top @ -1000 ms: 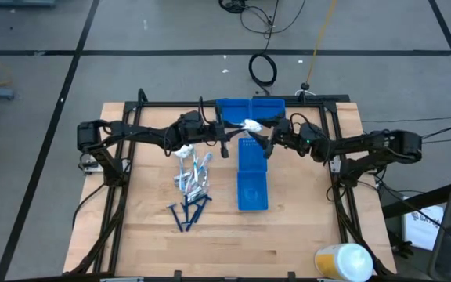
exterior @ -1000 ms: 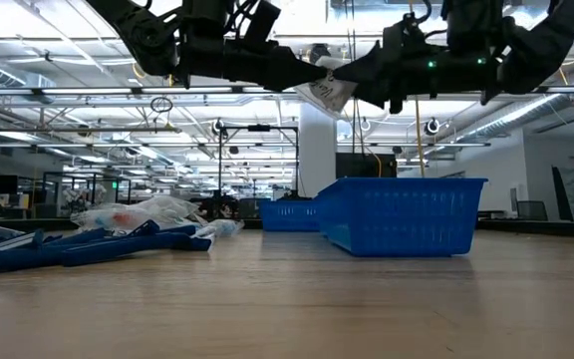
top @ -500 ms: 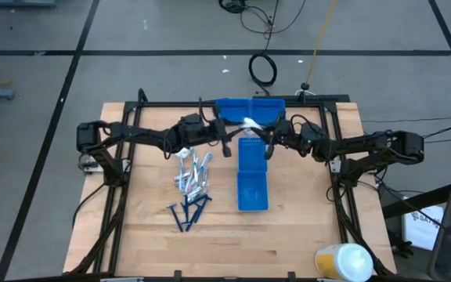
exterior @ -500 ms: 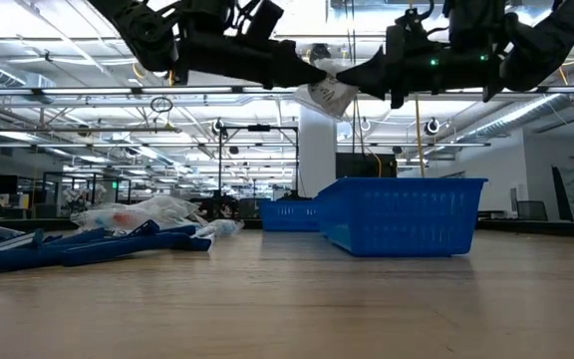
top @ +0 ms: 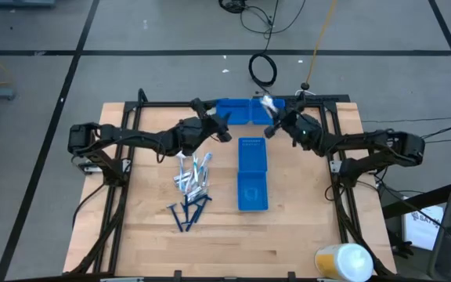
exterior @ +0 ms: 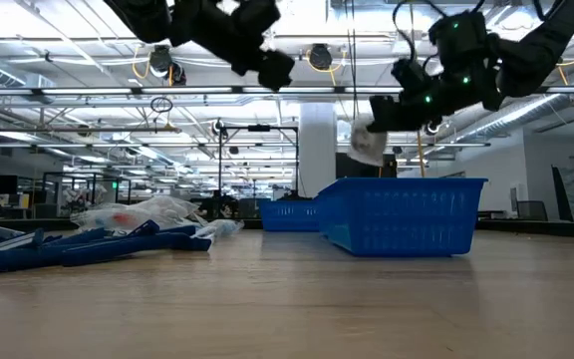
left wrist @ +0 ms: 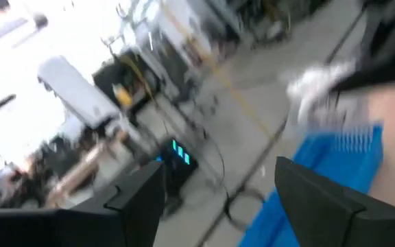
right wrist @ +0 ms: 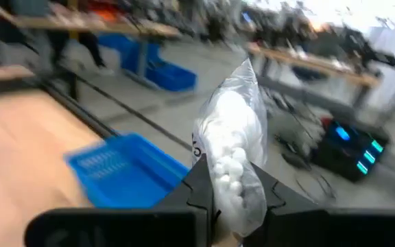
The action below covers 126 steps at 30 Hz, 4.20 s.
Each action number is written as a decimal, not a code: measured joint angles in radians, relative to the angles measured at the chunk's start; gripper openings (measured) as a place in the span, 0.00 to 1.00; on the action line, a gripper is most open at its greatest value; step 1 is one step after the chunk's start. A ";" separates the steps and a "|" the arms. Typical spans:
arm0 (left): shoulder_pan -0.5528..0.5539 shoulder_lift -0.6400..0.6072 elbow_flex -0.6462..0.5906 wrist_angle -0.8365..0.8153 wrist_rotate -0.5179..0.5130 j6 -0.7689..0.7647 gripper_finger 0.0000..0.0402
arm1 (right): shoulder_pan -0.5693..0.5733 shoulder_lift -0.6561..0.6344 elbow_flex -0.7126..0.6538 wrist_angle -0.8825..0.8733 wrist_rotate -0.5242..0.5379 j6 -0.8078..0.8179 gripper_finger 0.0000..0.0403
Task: Pick & Place Travel size toiletries
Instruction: Put the cotton balls in the top right blue bin
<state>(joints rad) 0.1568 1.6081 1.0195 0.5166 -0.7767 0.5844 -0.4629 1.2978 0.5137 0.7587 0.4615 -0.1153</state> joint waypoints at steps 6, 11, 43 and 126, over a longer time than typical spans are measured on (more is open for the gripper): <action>0.090 -0.007 -0.001 -0.260 0.069 -0.285 0.68 | -0.156 0.029 0.000 -0.073 -0.088 0.098 0.09; 0.165 -0.007 -0.001 -0.321 0.176 -0.422 0.68 | -0.231 0.099 0.000 -0.070 -0.205 0.157 0.09; 0.202 -0.007 -0.001 -0.393 0.229 -0.478 0.68 | -0.233 0.062 0.001 -0.127 -0.258 0.185 0.69; 0.088 -0.103 -0.229 -1.156 0.415 -1.397 0.38 | 0.073 -0.185 0.001 -0.061 -0.747 0.049 0.50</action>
<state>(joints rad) 0.2447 1.5047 0.7902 -0.6394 -0.3618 -0.8131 -0.3897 1.1124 0.5144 0.6977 -0.2852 -0.0667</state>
